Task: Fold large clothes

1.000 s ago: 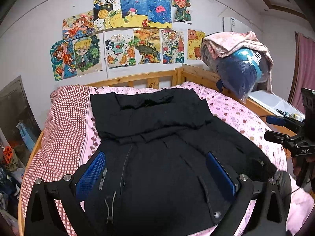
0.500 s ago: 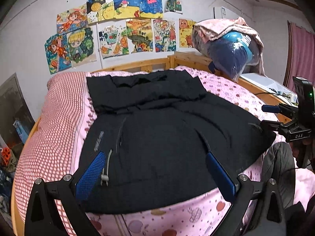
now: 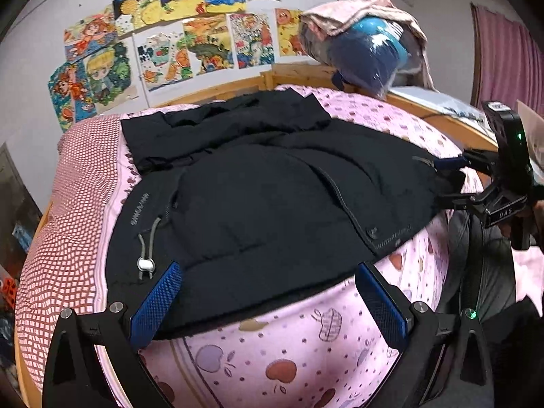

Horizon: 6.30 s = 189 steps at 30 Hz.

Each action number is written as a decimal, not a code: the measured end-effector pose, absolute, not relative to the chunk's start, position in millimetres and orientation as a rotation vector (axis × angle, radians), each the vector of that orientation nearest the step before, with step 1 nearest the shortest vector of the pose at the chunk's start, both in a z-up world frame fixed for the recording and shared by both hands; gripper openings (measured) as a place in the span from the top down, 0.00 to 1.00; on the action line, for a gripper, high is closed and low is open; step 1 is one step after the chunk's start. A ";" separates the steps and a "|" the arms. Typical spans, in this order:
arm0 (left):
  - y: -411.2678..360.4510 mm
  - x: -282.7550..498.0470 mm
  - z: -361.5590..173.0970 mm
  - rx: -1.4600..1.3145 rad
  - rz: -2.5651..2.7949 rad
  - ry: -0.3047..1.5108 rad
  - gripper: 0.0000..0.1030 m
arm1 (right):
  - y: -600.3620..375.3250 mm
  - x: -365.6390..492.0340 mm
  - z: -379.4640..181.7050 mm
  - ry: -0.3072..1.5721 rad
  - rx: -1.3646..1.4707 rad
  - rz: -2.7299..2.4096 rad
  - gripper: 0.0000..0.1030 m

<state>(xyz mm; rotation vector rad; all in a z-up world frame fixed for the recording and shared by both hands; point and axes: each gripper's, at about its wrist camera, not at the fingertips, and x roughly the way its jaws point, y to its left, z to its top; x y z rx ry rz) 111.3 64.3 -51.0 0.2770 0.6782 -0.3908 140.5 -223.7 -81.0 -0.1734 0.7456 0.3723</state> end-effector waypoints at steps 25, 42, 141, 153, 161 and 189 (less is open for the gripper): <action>69.3 118.3 -88.8 0.237 -0.349 0.782 0.00 | -184.9 128.2 -96.6 0.723 -0.368 0.273 0.08; 59.8 126.1 -78.9 0.256 -0.268 0.729 0.00 | -238.9 178.8 -59.2 0.610 0.075 0.354 0.09; 92.7 228.3 98.7 0.252 -0.134 0.348 0.93 | -227.8 277.9 68.9 0.305 -0.066 0.196 0.92; 100.0 358.7 80.3 0.222 -0.069 0.389 0.93 | -202.3 397.9 65.8 0.337 -0.145 0.156 0.92; 101.0 422.1 50.7 0.212 -0.035 0.458 0.93 | -190.5 454.2 45.4 0.395 -0.205 0.142 0.92; 113.3 499.5 -15.1 0.119 -0.030 0.640 0.86 | -173.9 527.7 -11.1 0.519 -0.232 0.138 0.74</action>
